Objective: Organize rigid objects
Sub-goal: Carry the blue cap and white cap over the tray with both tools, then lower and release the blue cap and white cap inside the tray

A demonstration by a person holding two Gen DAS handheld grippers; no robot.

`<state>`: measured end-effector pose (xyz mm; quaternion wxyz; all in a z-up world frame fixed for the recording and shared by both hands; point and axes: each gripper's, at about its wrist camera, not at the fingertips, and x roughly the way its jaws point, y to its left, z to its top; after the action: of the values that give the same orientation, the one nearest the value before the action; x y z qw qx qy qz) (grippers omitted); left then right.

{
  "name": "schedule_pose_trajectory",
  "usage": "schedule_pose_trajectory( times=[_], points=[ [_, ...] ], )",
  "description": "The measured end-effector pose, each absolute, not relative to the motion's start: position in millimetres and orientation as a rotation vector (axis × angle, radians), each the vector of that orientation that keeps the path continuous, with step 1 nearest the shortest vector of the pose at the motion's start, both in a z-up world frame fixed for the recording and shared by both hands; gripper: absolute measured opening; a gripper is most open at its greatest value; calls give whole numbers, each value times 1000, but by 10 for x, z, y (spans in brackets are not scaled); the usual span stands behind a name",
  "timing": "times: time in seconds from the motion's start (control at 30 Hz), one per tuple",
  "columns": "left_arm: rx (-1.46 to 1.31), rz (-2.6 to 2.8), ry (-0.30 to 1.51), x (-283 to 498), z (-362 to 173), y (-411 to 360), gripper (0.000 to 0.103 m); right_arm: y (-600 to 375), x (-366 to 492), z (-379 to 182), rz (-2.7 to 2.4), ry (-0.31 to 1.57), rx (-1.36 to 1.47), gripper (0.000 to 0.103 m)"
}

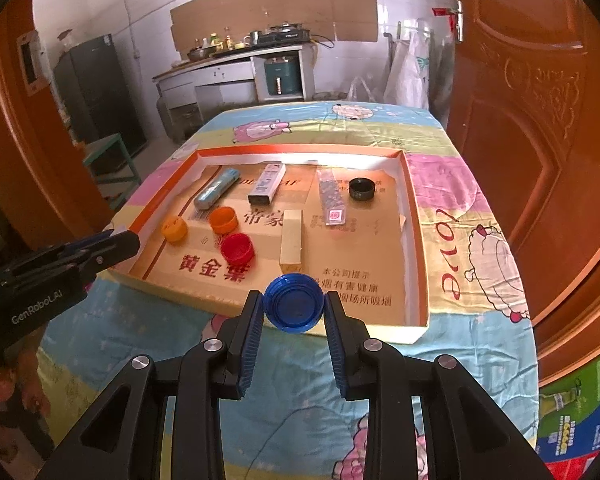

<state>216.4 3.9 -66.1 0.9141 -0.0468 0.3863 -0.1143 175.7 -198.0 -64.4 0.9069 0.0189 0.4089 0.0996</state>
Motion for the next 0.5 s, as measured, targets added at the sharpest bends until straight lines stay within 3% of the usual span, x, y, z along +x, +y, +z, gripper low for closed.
schedule_pose_trajectory(
  times=[0.5],
  points=[
    [-76, -207, 826, 2443, -792, -35, 30, -2074, 2093, -674, 199, 844, 51, 32]
  ],
)
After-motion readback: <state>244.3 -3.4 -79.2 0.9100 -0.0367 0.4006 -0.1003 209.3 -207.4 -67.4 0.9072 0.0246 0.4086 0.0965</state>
